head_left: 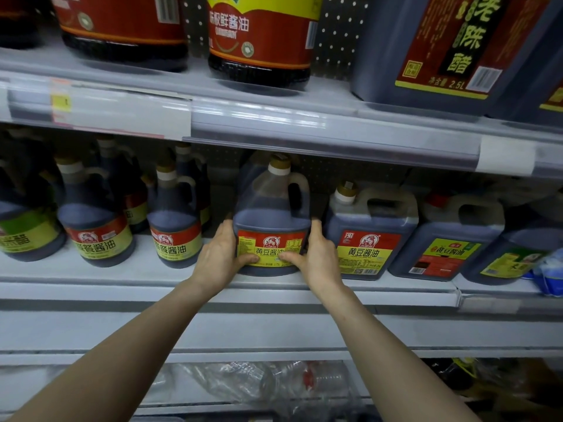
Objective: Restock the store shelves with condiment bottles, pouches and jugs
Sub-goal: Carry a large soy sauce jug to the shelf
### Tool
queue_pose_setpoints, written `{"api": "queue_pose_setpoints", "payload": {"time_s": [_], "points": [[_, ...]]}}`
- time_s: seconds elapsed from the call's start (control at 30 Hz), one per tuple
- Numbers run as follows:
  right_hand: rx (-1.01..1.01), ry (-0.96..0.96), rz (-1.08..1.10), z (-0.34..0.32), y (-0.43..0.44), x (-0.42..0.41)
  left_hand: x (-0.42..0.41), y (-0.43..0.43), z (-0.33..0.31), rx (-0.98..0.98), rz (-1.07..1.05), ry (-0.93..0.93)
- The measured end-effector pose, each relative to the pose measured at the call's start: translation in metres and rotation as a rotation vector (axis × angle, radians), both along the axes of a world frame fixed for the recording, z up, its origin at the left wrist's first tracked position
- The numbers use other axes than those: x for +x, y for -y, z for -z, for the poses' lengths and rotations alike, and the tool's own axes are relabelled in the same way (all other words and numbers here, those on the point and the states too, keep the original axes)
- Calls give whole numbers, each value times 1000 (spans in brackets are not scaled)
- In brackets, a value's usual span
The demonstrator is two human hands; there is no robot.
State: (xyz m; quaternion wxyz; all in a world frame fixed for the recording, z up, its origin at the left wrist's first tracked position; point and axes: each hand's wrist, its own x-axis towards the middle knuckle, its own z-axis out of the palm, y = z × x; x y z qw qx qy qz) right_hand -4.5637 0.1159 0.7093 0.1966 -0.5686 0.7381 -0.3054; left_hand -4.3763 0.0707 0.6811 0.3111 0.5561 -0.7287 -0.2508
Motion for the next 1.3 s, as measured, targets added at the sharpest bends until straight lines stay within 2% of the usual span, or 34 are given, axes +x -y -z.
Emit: {"api": "queue_pose_setpoints", "payload": {"time_s": [0.37, 0.8, 1.07, 1.3], "points": [[62, -75, 67, -1, -8, 15, -7, -8, -3, 70, -3, 10], [42, -78, 94, 0, -49, 41, 27, -49, 2, 10, 136, 87], [-15, -79, 155, -3, -109, 50, 35, -82, -10, -105, 267, 1], [-29, -119, 272, -6, -181, 31, -4, -124, -11, -109, 409, -111]]}}
